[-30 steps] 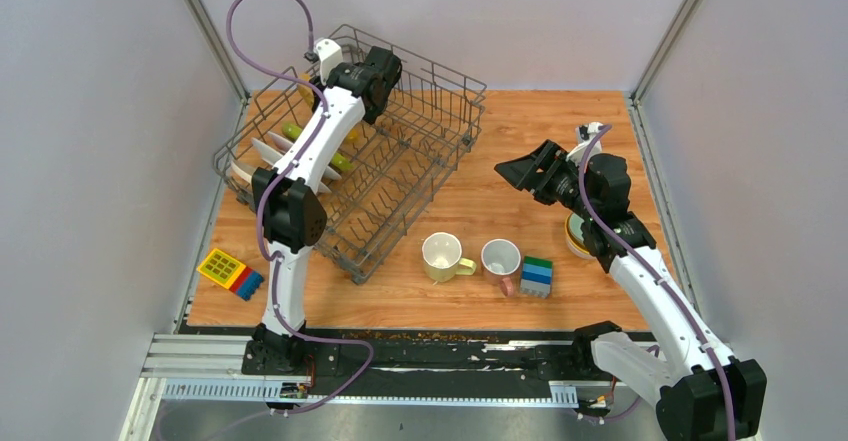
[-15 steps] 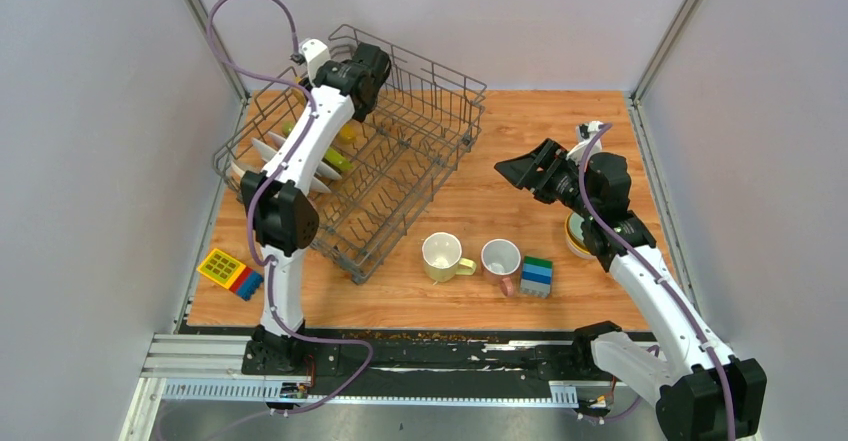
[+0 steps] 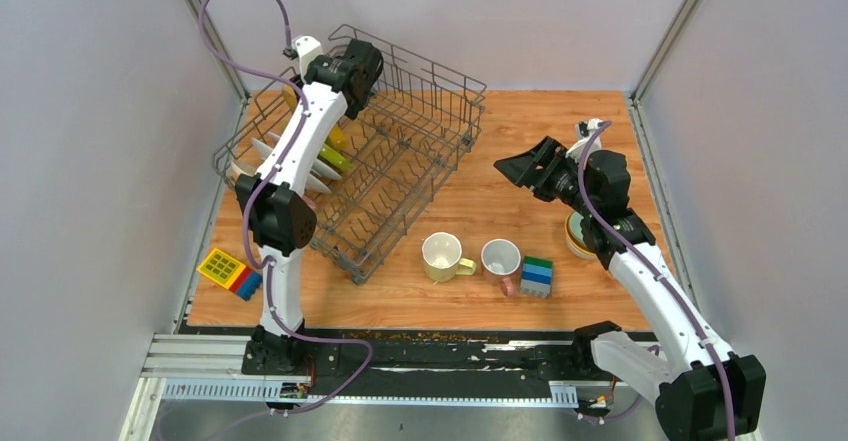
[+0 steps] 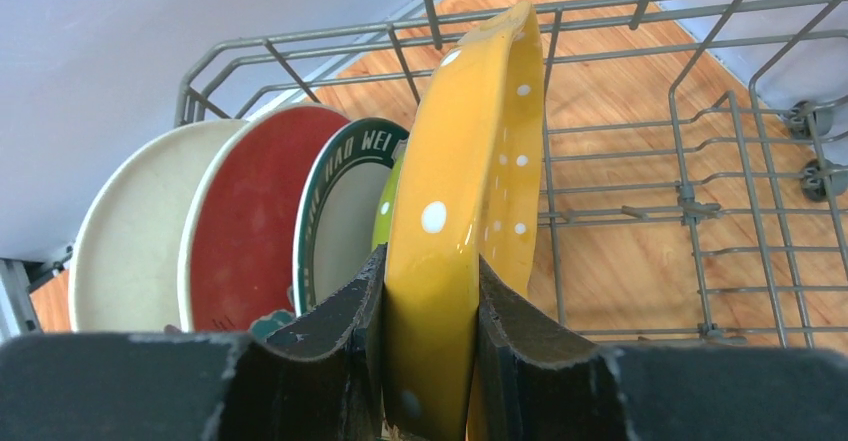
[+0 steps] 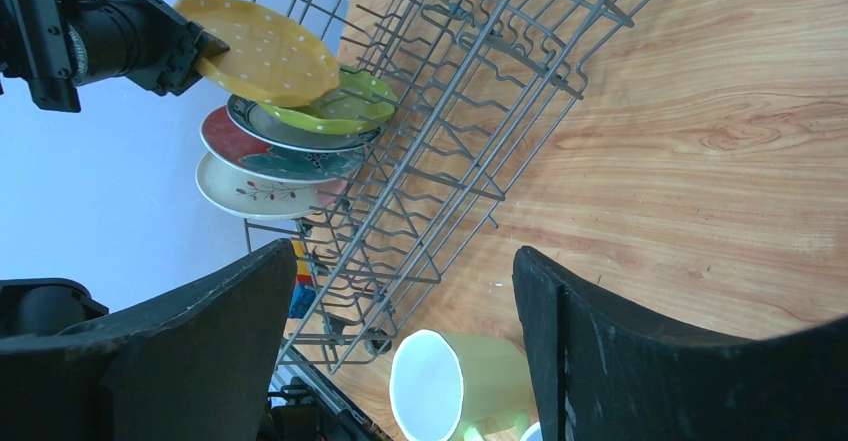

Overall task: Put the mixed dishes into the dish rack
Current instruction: Insert the plate into the dish rack.

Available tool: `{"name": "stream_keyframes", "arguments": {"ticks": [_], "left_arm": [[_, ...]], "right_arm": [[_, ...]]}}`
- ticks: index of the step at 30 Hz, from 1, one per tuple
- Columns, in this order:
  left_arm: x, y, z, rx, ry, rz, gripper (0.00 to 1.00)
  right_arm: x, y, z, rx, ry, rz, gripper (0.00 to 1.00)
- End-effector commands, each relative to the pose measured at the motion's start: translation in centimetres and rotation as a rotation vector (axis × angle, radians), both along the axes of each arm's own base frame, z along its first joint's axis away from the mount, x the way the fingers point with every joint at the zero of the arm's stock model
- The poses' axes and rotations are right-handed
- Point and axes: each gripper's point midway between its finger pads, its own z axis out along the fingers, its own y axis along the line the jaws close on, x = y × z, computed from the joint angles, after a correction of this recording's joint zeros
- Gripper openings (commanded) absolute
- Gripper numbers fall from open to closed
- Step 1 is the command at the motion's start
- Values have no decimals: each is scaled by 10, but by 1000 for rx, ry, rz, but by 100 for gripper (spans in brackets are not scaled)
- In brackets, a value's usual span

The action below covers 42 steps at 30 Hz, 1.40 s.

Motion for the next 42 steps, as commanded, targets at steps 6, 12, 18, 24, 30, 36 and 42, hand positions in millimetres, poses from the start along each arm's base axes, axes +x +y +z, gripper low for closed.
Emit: {"name": "stream_keyframes", "arguments": {"ticks": [6,12,18,24,30,36,42], "left_arm": [[10,-2,42,32,-134,12,0],[10,-5,14,37,-75,37,0],[14,-8,-10,31,-36,52,0],[16,-12,-34,15,-3,65,0],[24,-20,-58,-11,27,41,0],[32,-28,-75,-22,65,0,1],[31,-29,-85,-30,89,-4,14]], "right_arm": [[5,4,35,24,-105,7,80],[3,4,35,24,-103,11,80],[3,4,35,21,-104,9,80],[5,3,34,15,-105,4,80],[5,4,33,15,-103,5,81],[5,4,32,12,-100,4,81],[6,3,31,9,-99,2,81]]}}
